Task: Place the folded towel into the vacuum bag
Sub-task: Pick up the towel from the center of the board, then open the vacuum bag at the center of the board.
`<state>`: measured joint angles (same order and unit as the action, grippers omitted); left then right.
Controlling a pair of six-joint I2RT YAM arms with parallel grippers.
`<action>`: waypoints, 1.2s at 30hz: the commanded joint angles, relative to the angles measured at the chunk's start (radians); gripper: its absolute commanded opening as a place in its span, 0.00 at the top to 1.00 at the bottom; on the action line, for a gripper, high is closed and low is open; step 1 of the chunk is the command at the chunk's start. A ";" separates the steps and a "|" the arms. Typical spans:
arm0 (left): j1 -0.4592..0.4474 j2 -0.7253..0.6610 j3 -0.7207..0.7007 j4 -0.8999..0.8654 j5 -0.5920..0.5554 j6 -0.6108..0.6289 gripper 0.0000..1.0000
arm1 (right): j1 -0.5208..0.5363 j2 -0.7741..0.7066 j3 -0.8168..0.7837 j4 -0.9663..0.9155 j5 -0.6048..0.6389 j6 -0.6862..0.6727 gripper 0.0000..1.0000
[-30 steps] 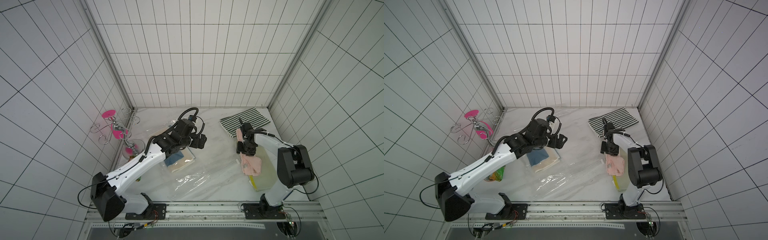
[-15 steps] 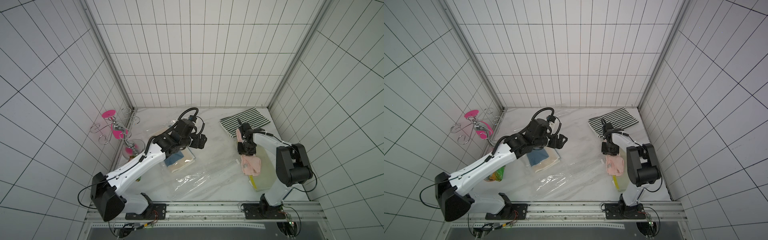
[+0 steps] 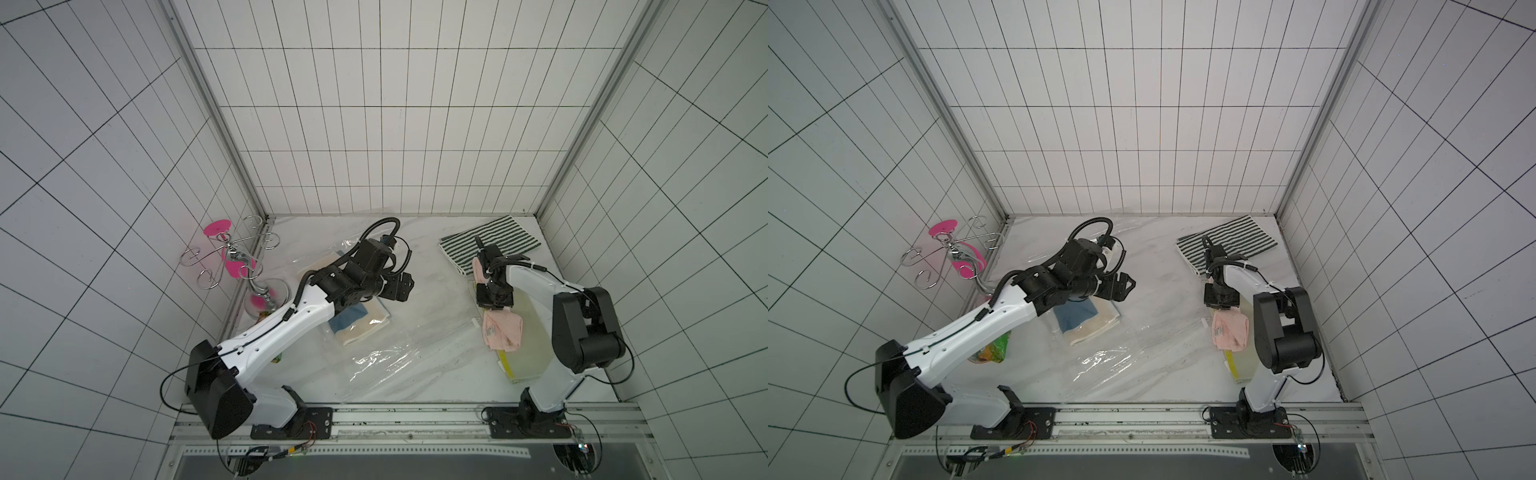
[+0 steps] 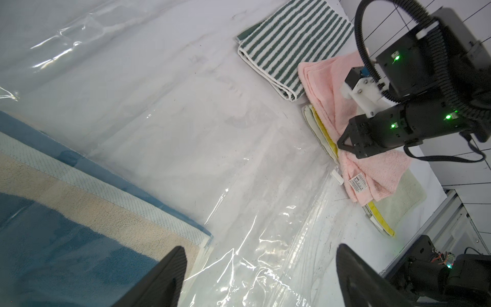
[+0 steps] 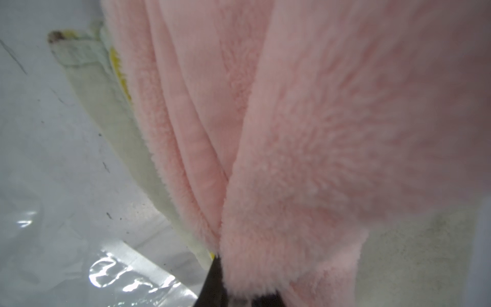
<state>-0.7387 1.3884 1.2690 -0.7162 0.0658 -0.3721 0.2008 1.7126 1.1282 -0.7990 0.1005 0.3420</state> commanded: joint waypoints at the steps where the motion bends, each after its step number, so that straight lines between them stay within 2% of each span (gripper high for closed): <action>1: -0.037 0.008 0.047 -0.056 0.021 0.062 0.11 | -0.015 -0.052 -0.017 -0.041 0.015 0.003 0.93; 10: -0.211 0.000 0.027 -0.110 -0.006 0.142 0.01 | -0.018 -0.170 0.079 -0.166 0.012 -0.012 0.98; 15: -0.350 0.038 -0.013 -0.156 -0.146 0.157 0.01 | -0.012 -0.212 0.108 -0.209 -0.030 -0.024 0.99; 21: -0.451 0.135 -0.045 -0.214 -0.345 0.153 0.02 | -0.036 -0.197 0.002 -0.142 -0.037 -0.031 0.98; 24: -0.478 0.214 -0.051 -0.207 -0.420 0.156 0.02 | -0.049 -0.161 -0.028 -0.087 -0.062 -0.023 0.89; 30: -0.524 0.300 -0.062 -0.175 -0.522 0.146 0.02 | -0.052 -0.095 -0.056 -0.035 -0.090 -0.031 0.56; 36: -0.528 0.348 -0.109 -0.132 -0.646 0.148 0.02 | -0.045 -0.043 -0.050 -0.014 -0.095 -0.023 0.43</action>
<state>-1.2644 1.7035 1.1805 -0.8879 -0.4644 -0.2268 0.1570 1.6405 1.0893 -0.8234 0.0109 0.3161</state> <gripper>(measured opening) 0.980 0.561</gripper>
